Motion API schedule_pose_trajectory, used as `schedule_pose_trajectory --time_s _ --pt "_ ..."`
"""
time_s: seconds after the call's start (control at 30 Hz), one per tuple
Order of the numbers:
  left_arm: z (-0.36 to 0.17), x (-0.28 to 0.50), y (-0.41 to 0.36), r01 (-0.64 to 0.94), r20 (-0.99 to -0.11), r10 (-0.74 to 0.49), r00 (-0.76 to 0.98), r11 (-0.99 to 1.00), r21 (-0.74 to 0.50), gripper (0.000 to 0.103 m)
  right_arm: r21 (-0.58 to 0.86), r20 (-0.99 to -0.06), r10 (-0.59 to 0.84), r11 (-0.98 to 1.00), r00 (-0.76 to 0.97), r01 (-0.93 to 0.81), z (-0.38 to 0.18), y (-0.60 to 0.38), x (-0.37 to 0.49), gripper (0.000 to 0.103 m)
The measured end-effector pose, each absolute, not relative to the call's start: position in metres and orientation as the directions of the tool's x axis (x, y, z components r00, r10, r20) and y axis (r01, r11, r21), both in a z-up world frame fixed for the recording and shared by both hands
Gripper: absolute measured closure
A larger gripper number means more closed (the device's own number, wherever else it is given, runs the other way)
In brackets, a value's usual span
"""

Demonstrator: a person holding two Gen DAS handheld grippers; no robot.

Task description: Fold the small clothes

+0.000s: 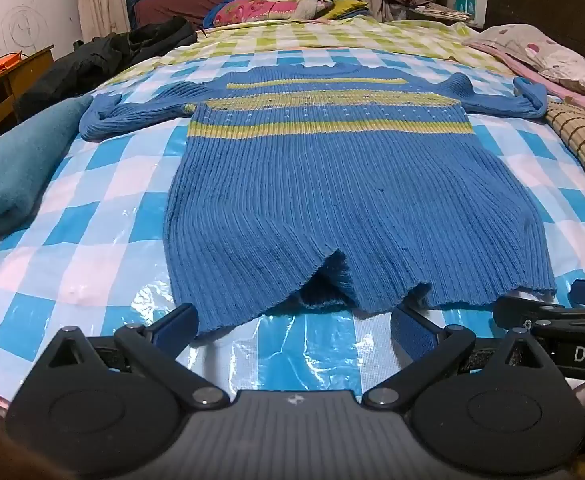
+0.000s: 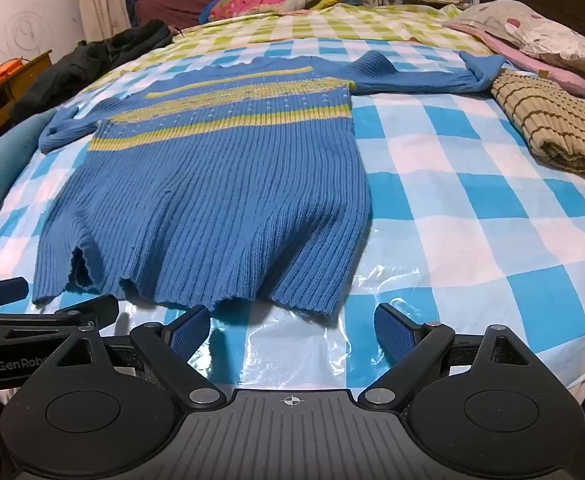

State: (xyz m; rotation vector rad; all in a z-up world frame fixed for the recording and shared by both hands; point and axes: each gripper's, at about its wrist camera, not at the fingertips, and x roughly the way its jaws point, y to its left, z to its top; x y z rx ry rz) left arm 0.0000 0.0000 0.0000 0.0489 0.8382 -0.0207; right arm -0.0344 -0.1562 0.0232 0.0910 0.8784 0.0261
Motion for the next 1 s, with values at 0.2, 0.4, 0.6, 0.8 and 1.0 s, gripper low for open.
schedule_pose_trajectory --time_s 0.2,0.4,0.6,0.8,1.0 --pt "-0.001 0.0 0.0 0.038 -0.747 -0.001 0.665 0.999 0.033 0.0 0.093 -0.767 0.062 0.996 0.638 0.014 0.022 -0.157 -0.035 0.012" --pt "-0.004 0.002 0.005 0.039 -0.764 -0.019 0.644 0.999 0.008 0.0 0.091 -0.769 0.062 0.996 0.636 0.013 0.022 -0.158 -0.035 0.012" --pt "-0.011 0.002 0.002 0.036 -0.773 -0.034 0.634 0.999 -0.014 0.0 0.084 -0.773 0.056 0.996 0.632 0.015 0.019 -0.156 -0.034 0.012" --pt "-0.014 0.003 0.007 0.023 -0.779 -0.058 0.624 0.998 -0.056 0.0 0.079 -0.774 0.052 0.997 0.631 0.014 0.017 -0.156 -0.034 0.012" --pt "-0.018 0.001 0.01 0.032 -0.768 -0.072 0.637 0.997 -0.067 0.0 0.079 -0.774 0.052 0.997 0.631 0.014 0.018 -0.156 -0.034 0.012"
